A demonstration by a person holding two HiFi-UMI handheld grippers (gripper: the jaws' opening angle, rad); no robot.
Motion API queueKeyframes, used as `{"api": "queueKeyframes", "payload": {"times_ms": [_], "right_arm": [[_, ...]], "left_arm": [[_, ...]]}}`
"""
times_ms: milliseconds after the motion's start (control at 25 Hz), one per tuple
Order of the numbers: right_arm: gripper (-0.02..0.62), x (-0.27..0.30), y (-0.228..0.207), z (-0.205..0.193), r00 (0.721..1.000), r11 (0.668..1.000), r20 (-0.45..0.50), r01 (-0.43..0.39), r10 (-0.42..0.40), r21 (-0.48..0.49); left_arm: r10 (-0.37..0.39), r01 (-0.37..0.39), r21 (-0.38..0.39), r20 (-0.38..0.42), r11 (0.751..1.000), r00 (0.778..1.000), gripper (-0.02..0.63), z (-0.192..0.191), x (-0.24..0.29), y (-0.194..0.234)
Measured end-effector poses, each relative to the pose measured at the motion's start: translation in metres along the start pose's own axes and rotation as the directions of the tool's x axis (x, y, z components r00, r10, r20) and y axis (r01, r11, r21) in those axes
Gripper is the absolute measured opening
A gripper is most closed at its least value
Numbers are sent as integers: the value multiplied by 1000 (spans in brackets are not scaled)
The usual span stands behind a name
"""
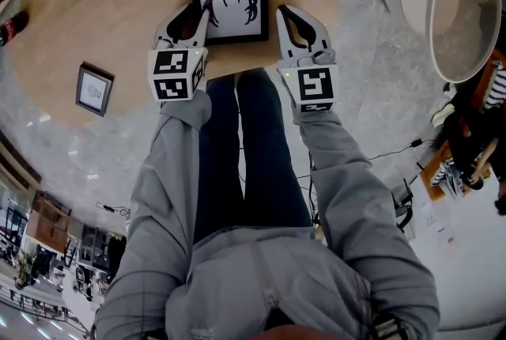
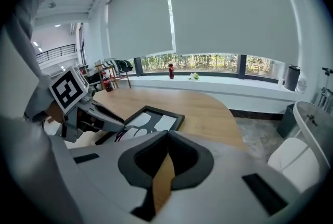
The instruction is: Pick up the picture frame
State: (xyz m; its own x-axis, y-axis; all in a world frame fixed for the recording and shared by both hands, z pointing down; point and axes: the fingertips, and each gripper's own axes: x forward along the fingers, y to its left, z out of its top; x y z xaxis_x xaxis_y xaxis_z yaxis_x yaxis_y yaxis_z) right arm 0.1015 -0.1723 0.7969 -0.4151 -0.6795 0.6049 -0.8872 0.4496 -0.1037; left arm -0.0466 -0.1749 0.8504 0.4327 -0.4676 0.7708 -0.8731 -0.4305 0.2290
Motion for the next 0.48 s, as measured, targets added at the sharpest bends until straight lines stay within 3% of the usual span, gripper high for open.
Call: {"api": "queueKeyframes", "payload": {"times_ms": [480], "right_arm": [[32,-22,-19,-27,996,993,-30,86,-83,87]], "left_arm": [[-39,39,17,-23,999,999,127,-1,9,-26]]}}
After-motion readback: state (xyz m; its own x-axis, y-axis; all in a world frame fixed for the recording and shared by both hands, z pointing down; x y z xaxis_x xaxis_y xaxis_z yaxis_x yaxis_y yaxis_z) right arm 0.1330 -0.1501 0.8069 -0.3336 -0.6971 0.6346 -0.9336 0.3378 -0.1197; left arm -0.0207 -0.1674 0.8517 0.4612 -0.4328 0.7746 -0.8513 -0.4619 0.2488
